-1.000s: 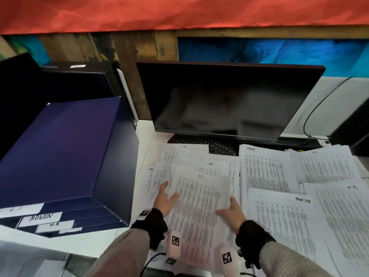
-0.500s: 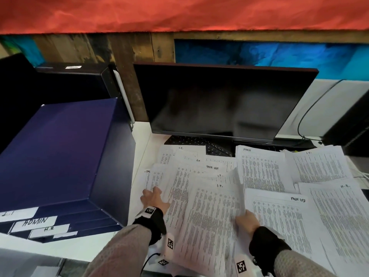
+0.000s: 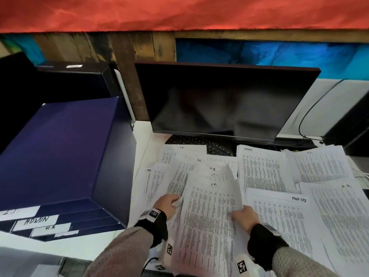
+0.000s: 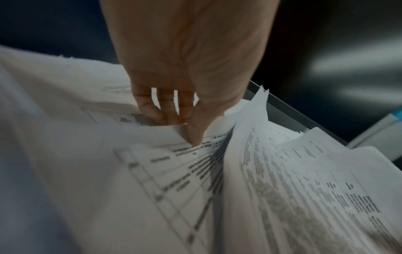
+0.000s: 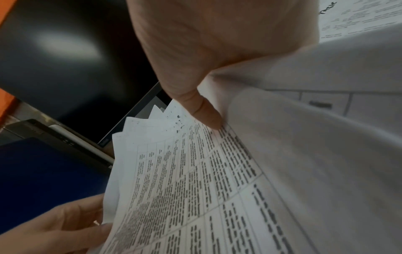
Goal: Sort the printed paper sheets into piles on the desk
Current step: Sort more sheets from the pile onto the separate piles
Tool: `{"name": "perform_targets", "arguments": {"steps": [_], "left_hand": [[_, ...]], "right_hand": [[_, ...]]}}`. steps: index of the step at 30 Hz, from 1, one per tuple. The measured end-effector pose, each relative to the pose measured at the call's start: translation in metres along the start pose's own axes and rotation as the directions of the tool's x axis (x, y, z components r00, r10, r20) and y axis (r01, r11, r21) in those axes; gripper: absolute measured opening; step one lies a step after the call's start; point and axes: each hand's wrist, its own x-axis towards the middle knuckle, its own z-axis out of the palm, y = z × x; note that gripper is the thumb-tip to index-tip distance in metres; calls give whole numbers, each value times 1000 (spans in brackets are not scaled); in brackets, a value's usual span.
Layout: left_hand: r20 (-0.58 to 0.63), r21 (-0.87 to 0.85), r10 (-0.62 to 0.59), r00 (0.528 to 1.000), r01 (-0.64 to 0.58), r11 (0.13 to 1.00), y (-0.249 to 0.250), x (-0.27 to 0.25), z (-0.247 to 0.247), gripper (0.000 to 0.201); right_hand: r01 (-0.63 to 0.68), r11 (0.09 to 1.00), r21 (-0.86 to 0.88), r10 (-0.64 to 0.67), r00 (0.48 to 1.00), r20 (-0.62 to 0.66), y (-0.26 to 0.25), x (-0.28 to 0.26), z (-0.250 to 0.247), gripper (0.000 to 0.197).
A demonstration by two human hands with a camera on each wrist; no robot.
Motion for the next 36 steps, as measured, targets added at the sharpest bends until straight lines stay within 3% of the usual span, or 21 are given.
{"name": "perform_targets", "arguments": {"steps": [4, 7, 9, 16, 19, 27, 30, 33, 36], "left_hand": [[16, 157, -2, 1000, 0, 988, -6, 1, -4, 34], [-86, 255, -63, 994, 83, 963, -8, 1, -7, 17], [-158, 173, -135, 978, 162, 971, -11, 3, -8, 10], [-222, -58, -259, 940, 253, 966, -15, 11, -13, 27], [-269, -131, -247, 931, 219, 967, -16, 10, -12, 44], [-407, 18, -33, 913, 44, 999, -14, 0, -9, 42], [-454, -37, 37, 890, -60, 998, -7, -5, -4, 45], [-386, -209, 28, 922, -117, 971, -4, -4, 1, 39], [-241, -165, 145, 960, -187, 968, -1, 2, 4, 35]], "right_hand": [[-31, 1000, -2, 31, 1000, 2, 2, 0, -3, 14], [-47, 998, -38, 49, 998, 40, 1, -3, -1, 23], [-35, 995, -91, 43, 995, 91, -2, -7, 1, 21], [26, 988, -150, 0, 985, 172, -10, -15, 7, 6], [47, 992, -118, -27, 985, 169, -11, -15, 8, 9], [57, 989, -134, -38, 990, 139, -11, -14, 7, 4], [58, 987, -148, -40, 992, 123, -10, -12, 7, 4], [66, 988, -142, -55, 995, 81, -11, -13, 2, 1], [31, 991, -127, -29, 999, 18, -9, -10, -6, 7]]}}
